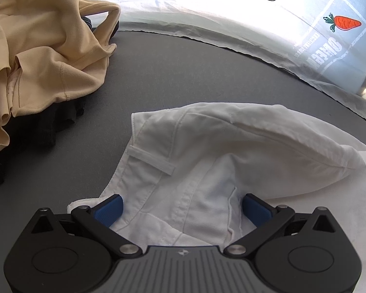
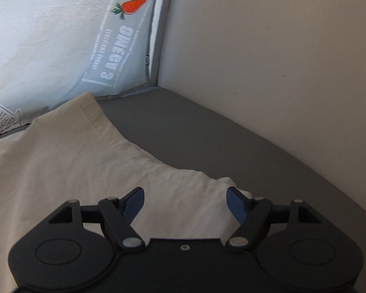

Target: Fold clothes

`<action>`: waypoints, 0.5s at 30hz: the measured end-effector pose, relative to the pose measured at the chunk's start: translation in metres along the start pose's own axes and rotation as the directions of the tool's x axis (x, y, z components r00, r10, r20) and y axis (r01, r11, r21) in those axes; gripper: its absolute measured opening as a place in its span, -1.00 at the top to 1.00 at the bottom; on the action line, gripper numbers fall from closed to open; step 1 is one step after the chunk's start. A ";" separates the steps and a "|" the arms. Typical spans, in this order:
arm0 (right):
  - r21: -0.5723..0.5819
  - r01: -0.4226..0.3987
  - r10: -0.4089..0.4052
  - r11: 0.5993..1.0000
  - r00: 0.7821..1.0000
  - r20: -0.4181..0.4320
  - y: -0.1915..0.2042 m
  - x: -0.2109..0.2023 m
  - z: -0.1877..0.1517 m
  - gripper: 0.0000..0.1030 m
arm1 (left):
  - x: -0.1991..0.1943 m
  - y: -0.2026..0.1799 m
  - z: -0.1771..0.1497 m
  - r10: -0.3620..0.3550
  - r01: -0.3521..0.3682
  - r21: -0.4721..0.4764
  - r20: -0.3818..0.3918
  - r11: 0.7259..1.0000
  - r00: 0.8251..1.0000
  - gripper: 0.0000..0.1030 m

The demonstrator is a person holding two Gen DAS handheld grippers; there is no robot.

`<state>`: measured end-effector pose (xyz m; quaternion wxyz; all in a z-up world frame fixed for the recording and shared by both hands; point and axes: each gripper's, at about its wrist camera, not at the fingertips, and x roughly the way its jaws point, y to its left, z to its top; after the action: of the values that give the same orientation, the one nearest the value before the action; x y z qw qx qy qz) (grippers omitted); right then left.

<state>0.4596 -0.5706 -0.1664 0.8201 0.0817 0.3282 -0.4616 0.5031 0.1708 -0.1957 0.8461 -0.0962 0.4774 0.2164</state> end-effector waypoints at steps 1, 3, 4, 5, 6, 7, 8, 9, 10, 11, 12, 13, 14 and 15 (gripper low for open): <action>0.036 0.003 -0.002 0.999 1.000 -0.022 -0.008 0.004 -0.002 -0.47 | 0.000 0.000 0.000 0.001 -0.001 0.000 -0.001 1.000 1.000 -1.00; 0.096 -0.026 0.031 0.995 0.998 -0.054 -0.019 0.008 -0.003 -0.18 | 0.000 -0.001 0.000 0.005 -0.005 0.001 0.000 1.000 1.000 -1.00; 0.114 -0.047 0.053 0.992 0.997 -0.057 -0.022 0.007 -0.003 0.11 | 0.000 -0.001 0.000 0.007 -0.007 0.001 0.001 1.000 1.000 -1.00; 0.110 -0.058 0.065 0.992 0.996 -0.055 -0.021 0.004 -0.001 0.54 | -0.001 -0.001 0.000 0.008 -0.008 0.000 0.003 1.000 1.000 -1.00; 0.076 -0.059 0.062 0.995 0.997 -0.038 -0.016 -0.001 0.003 0.77 | -0.001 -0.002 -0.001 0.010 -0.010 -0.001 0.004 1.000 1.000 -1.00; 0.031 -0.058 0.058 0.998 0.998 -0.011 -0.009 -0.008 0.008 0.80 | -0.001 -0.002 -0.001 0.012 -0.012 -0.001 0.005 1.000 1.000 -1.00; -0.013 -0.063 0.063 0.998 0.998 0.019 -0.001 -0.016 0.015 0.84 | -0.001 -0.003 -0.001 0.014 -0.014 -0.001 0.006 1.000 1.000 -1.00; -0.056 -0.074 0.077 0.996 0.996 0.053 0.006 -0.025 0.022 0.85 | -0.001 -0.003 -0.001 0.016 -0.016 0.000 0.006 1.000 1.000 -1.00; -0.086 -0.089 0.096 0.992 0.992 0.084 0.011 -0.032 0.029 0.86 | -0.002 -0.003 -0.001 0.018 -0.018 0.002 0.006 1.000 1.000 -1.00; -0.095 -0.113 0.124 0.989 0.985 0.118 0.012 -0.040 0.037 0.87 | -0.002 -0.004 -0.001 0.019 -0.019 0.003 0.005 1.000 1.000 -1.00; -0.096 -0.141 0.155 0.985 0.976 0.154 0.012 -0.048 0.048 0.87 | -0.001 -0.003 0.000 0.019 -0.019 0.004 0.004 1.000 1.000 -1.00; -0.099 -0.170 0.186 0.981 0.964 0.190 0.012 -0.056 0.059 0.87 | -0.001 -0.003 0.000 0.019 -0.019 0.005 0.003 1.000 1.000 -1.00; -0.092 -0.190 0.206 0.977 0.954 0.216 0.010 -0.061 0.068 0.87 | -0.001 -0.003 0.000 0.018 -0.018 0.005 0.002 1.000 1.000 -1.00; -0.075 -0.199 0.211 0.977 0.951 0.224 0.005 -0.062 0.073 0.87 | -0.002 -0.003 0.000 0.019 -0.019 0.006 0.002 1.000 1.000 -1.00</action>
<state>0.4753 -0.5566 -0.0727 0.8979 0.0400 0.2323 -0.3717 0.5039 0.1677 -0.1945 0.8448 -0.0892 0.4781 0.2230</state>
